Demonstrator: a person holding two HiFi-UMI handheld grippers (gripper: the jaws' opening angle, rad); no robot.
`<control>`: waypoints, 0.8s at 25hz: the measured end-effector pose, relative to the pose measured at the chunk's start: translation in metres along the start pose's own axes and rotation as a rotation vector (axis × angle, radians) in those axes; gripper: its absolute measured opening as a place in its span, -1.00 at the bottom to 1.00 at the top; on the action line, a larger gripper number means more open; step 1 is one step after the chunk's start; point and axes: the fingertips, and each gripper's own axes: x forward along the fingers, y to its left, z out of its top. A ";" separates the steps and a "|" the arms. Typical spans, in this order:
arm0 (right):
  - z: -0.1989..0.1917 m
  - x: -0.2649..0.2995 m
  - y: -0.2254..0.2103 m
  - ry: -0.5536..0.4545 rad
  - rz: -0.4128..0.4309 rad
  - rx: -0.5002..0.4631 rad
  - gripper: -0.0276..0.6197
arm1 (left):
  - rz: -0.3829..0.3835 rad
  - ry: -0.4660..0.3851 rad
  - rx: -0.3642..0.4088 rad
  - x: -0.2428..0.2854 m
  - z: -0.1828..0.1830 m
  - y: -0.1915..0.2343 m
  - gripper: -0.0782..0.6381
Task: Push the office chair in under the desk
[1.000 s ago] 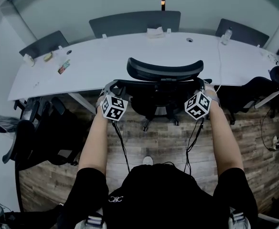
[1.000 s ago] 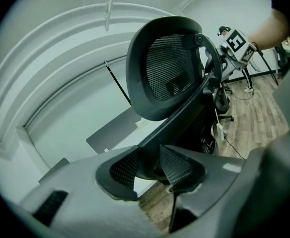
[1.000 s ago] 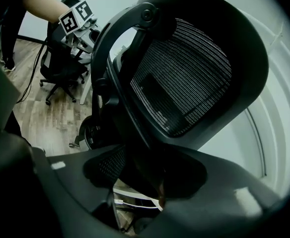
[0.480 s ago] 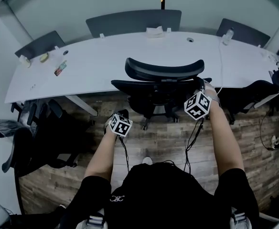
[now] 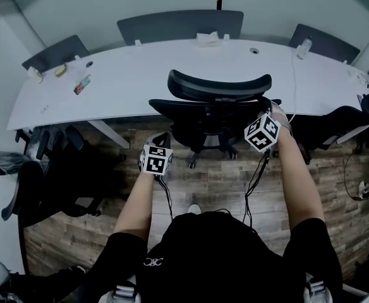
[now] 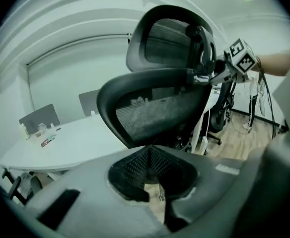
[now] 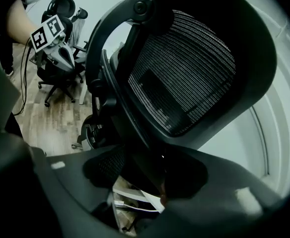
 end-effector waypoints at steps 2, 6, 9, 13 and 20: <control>0.000 -0.004 -0.001 -0.043 -0.035 0.004 -0.15 | 0.022 -0.045 -0.051 -0.016 0.014 -0.001 -0.76; 0.008 -0.044 -0.007 -0.215 -0.171 0.209 -0.36 | 0.047 -0.152 -0.126 -0.047 0.044 -0.008 -0.76; 0.014 -0.078 0.000 -0.318 -0.199 0.424 -0.79 | 0.068 -0.228 -0.138 -0.071 0.064 -0.017 -0.76; 0.028 -0.110 0.034 -0.412 -0.118 0.665 -0.89 | 0.077 -0.312 -0.143 -0.104 0.084 -0.039 -0.76; -0.001 -0.116 0.110 -0.340 0.065 0.970 -0.90 | 0.062 -0.282 -0.187 -0.122 0.065 -0.079 -0.76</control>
